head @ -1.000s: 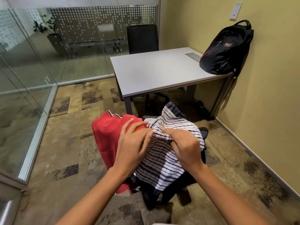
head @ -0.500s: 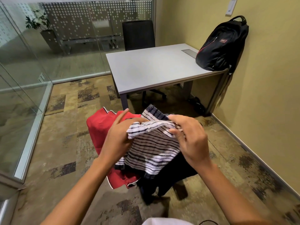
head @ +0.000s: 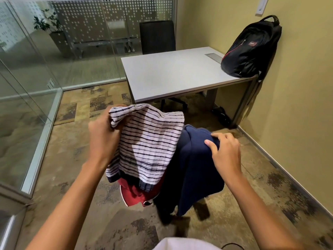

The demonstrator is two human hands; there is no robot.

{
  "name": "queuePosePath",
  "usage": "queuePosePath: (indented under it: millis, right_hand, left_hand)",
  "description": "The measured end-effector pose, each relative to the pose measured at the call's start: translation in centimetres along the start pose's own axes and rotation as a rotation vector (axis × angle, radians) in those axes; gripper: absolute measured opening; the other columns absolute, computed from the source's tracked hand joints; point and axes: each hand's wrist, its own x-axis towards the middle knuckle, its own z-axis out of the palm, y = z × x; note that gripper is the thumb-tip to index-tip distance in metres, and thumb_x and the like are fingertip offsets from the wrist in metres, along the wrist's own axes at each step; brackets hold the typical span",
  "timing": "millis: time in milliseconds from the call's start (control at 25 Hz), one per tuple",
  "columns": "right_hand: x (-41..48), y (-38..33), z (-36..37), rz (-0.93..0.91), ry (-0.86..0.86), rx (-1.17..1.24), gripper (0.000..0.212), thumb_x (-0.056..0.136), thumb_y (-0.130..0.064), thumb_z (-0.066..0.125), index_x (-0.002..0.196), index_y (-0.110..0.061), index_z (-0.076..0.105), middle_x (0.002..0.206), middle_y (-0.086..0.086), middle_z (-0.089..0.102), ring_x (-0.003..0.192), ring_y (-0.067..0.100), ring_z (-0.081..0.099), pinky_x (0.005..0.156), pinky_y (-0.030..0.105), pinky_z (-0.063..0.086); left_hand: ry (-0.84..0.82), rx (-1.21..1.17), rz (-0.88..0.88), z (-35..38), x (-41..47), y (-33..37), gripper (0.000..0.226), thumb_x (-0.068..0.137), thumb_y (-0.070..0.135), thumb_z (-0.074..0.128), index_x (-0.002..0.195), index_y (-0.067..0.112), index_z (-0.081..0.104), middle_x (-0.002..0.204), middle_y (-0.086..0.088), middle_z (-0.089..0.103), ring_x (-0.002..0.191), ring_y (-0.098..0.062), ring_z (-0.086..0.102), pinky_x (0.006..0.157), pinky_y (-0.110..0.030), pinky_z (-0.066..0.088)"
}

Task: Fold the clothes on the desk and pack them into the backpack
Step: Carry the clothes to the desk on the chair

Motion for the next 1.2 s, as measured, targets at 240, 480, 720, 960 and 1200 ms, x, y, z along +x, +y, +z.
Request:
queuePosePath:
  millis: [240,480,720,960,1200]
  right_hand:
    - [-1.6,-2.7,-0.5,0.138,-0.073,0.062,0.058,0.092,-0.053,0.052,0.135,-0.014,0.046,0.134,0.013,0.040,0.124,0.034,0.035,0.099,0.039,0.033]
    - [-1.1,-5.3,-1.5,0.340,-0.162,0.316,0.084,0.088,-0.069,0.044,0.148,-0.014,0.027,0.146,0.016,0.034,0.136,0.036,0.028,0.104,0.043,0.033]
    - [-2.0,-8.2,0.3,0.186,-0.361,-0.036,0.077,0.086,-0.054,0.058,0.148,-0.050,0.011,0.150,0.022,0.014,0.134,0.042,0.015,0.110,0.052,0.016]
    - [-1.8,-8.9,0.7,0.120,-0.300,-0.058,0.047,0.087,-0.025,0.062,0.127,-0.043,0.045,0.140,0.011,0.022,0.120,0.040,0.029,0.100,0.051,0.030]
    - [-2.5,-8.2,0.8,-0.053,-0.211,0.013,0.056,0.081,0.004,0.058,0.126,-0.029,0.053,0.132,0.009,0.036,0.105,0.038,0.051,0.085,0.037,0.041]
  left_hand:
    - [-0.123,-0.084,0.031,1.9,-0.6,1.5,0.028,0.087,0.016,0.070,0.114,0.013,0.067,0.101,0.012,0.068,0.087,-0.002,0.065,0.077,-0.018,0.052]
    - [-0.301,-0.106,0.111,5.0,-2.5,2.6,0.034,0.078,0.003,0.070,0.109,0.015,0.064,0.100,0.012,0.067,0.093,-0.006,0.063,0.077,-0.007,0.040]
    - [-0.296,-0.086,0.081,7.1,-4.1,3.4,0.026,0.089,0.035,0.067,0.106,0.015,0.066,0.098,0.004,0.070,0.090,-0.010,0.062,0.068,-0.010,0.032]
    - [-0.322,-0.117,0.124,7.4,-5.0,2.7,0.024,0.081,0.005,0.069,0.105,0.009,0.065,0.103,-0.002,0.069,0.097,-0.013,0.058,0.082,-0.007,0.034]
    - [-0.408,-0.200,0.170,7.0,-4.9,2.5,0.020,0.083,0.012,0.066,0.103,0.015,0.064,0.103,0.005,0.065,0.098,-0.010,0.058,0.085,-0.022,0.045]
